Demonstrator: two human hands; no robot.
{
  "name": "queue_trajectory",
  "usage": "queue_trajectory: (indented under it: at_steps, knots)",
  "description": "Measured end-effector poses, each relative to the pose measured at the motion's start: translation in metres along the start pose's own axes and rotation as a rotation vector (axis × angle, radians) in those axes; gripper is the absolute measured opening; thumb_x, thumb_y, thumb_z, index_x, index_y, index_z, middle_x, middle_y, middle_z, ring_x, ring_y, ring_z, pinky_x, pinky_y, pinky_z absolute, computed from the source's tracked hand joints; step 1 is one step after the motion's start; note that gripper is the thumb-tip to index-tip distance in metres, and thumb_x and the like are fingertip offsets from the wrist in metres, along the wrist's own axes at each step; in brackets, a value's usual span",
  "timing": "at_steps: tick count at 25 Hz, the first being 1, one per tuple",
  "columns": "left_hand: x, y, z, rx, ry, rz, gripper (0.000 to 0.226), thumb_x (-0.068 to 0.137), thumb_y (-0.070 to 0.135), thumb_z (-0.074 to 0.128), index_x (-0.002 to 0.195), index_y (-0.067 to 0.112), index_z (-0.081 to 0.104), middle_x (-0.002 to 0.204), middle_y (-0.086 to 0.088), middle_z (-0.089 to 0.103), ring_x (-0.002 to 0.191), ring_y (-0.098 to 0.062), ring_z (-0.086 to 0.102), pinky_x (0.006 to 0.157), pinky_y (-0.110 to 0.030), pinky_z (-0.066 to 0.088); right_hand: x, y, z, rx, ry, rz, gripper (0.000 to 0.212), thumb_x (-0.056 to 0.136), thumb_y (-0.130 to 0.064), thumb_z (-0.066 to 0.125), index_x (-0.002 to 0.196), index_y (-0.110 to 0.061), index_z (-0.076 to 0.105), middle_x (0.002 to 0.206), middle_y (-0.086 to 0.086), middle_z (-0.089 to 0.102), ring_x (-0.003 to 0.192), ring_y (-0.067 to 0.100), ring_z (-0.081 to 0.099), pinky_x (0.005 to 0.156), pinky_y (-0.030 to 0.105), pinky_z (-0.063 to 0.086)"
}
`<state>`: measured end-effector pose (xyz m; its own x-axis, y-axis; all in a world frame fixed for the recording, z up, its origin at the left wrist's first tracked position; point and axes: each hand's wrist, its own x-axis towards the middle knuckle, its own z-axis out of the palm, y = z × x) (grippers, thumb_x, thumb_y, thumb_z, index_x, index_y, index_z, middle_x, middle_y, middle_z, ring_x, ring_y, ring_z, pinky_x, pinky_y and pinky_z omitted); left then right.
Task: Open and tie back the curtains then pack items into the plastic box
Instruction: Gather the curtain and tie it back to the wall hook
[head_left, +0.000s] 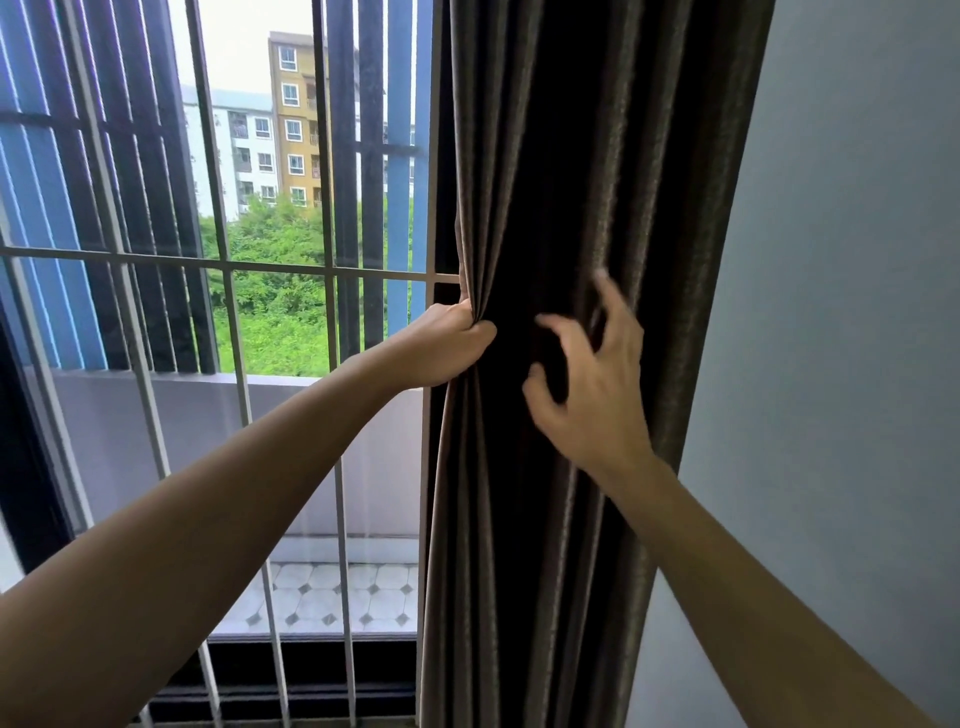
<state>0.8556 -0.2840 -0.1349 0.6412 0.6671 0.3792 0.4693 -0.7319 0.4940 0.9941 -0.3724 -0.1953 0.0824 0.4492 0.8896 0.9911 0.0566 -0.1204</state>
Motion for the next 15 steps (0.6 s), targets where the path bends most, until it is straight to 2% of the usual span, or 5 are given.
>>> queue_trajectory:
  at_steps: [2, 5, 10, 13, 15]
  knots:
    - [-0.002, 0.002, 0.000, -0.013, -0.011, 0.007, 0.032, 0.094, 0.018, 0.034, 0.062, 0.022, 0.030, 0.066, 0.003, 0.042, 0.059, -0.011, 0.039, 0.053, -0.026, 0.029, 0.012, 0.001, 0.001, 0.051, -0.119, 0.136, 0.058, 0.086, -0.025, 0.060, 0.139, -0.013, 0.041, 0.155, 0.016, 0.013, 0.142, 0.029, 0.018, 0.115, 0.031, 0.018]
    - [-0.003, 0.003, 0.000, -0.030, -0.020, 0.002, 0.034, 0.093, 0.017, 0.034, 0.060, 0.021, 0.029, 0.062, 0.003, 0.039, 0.056, -0.011, 0.036, 0.051, -0.027, 0.028, 0.008, 0.004, 0.012, 0.120, -0.324, 0.156, 0.072, 0.087, -0.022, 0.059, 0.148, -0.010, 0.022, 0.152, 0.011, 0.024, 0.137, 0.026, 0.031, 0.108, 0.026, 0.028]
    - [-0.002, 0.003, 0.002, -0.046, 0.006, -0.022, 0.026, 0.091, 0.015, 0.033, 0.075, -0.005, 0.029, 0.058, 0.001, 0.035, 0.053, -0.015, 0.031, 0.049, -0.030, 0.025, -0.040, -0.001, 0.031, 0.151, -0.700, 0.051, 0.079, 0.086, -0.020, 0.053, 0.151, -0.015, 0.009, 0.159, 0.005, 0.005, 0.143, 0.023, 0.020, 0.109, 0.017, 0.016]
    - [-0.001, 0.004, 0.004, -0.050, 0.007, -0.029, 0.031, 0.091, 0.014, 0.032, 0.061, 0.006, 0.034, 0.057, 0.000, 0.034, 0.057, -0.019, 0.031, 0.049, -0.031, 0.025, -0.063, 0.000, 0.037, 0.195, -0.785, 0.004, 0.077, 0.086, -0.022, 0.050, 0.151, -0.019, 0.009, 0.159, -0.002, 0.003, 0.143, 0.020, 0.021, 0.116, 0.027, 0.024]
    - [0.000, 0.005, 0.005, -0.050, 0.017, -0.040, 0.030, 0.092, 0.015, 0.032, 0.079, -0.012, 0.039, 0.057, 0.001, 0.035, 0.054, -0.017, 0.031, 0.049, -0.030, 0.024, -0.068, 0.002, 0.038, 0.204, -0.804, 0.007, 0.072, 0.088, -0.024, 0.049, 0.150, -0.020, 0.012, 0.159, -0.004, 0.005, 0.141, 0.022, 0.025, 0.114, 0.033, 0.030]
